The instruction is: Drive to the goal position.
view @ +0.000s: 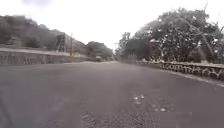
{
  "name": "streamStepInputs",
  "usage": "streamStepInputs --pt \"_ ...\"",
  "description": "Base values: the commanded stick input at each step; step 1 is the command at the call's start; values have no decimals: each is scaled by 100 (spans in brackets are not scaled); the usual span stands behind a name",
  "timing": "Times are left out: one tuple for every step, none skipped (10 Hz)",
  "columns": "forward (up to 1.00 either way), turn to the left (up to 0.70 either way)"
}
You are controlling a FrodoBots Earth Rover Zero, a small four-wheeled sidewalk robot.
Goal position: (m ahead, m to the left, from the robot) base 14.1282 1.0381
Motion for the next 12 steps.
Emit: streamStepInputs --pt "70 0" --pt "70 0" --pt "70 0" --pt "70 0" --pt "70 0" --pt "70 0" --pt "70 0" --pt "70 0" --pt "70 0" --pt "70 0" --pt "70 0" --pt "70 0"
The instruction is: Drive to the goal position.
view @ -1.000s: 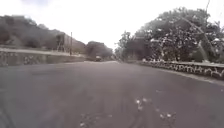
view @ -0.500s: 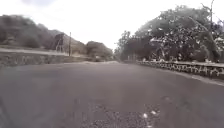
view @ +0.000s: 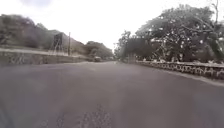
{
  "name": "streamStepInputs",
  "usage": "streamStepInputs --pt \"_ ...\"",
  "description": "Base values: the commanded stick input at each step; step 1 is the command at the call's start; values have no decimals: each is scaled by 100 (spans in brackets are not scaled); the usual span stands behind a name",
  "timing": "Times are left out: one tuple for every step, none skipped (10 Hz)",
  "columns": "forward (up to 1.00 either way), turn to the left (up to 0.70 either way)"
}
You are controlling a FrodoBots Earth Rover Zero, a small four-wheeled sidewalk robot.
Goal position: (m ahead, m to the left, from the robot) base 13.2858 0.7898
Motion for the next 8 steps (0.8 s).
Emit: streamStepInputs --pt "70 0" --pt "70 0" --pt "70 0" --pt "70 0" --pt "70 0" --pt "70 0" --pt "70 0" --pt "70 0"
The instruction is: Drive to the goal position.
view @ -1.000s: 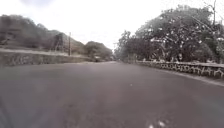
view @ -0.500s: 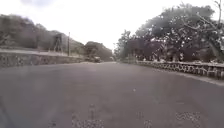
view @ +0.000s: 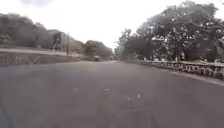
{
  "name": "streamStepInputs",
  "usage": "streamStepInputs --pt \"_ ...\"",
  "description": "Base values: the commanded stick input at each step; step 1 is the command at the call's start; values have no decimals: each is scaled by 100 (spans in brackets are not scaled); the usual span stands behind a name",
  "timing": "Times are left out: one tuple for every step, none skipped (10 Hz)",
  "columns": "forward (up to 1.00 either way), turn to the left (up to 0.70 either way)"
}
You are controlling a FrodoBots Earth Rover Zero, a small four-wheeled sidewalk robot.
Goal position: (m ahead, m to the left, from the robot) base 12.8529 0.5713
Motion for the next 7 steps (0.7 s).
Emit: streamStepInputs --pt "70 0" --pt "70 0" --pt "70 0" --pt "70 0" --pt "70 0" --pt "70 0" --pt "70 0"
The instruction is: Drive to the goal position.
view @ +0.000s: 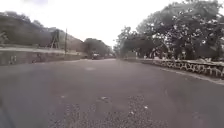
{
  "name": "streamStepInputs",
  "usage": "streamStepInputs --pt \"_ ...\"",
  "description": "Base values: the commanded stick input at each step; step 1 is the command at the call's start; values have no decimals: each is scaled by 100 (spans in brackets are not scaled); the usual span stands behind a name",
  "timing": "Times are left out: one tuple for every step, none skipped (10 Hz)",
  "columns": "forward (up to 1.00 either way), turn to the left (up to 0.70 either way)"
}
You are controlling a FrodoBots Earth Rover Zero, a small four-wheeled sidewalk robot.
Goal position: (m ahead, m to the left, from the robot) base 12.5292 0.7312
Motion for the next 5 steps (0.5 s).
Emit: streamStepInputs --pt "70 0" --pt "70 0" --pt "70 0" --pt "70 0" --pt "70 0"
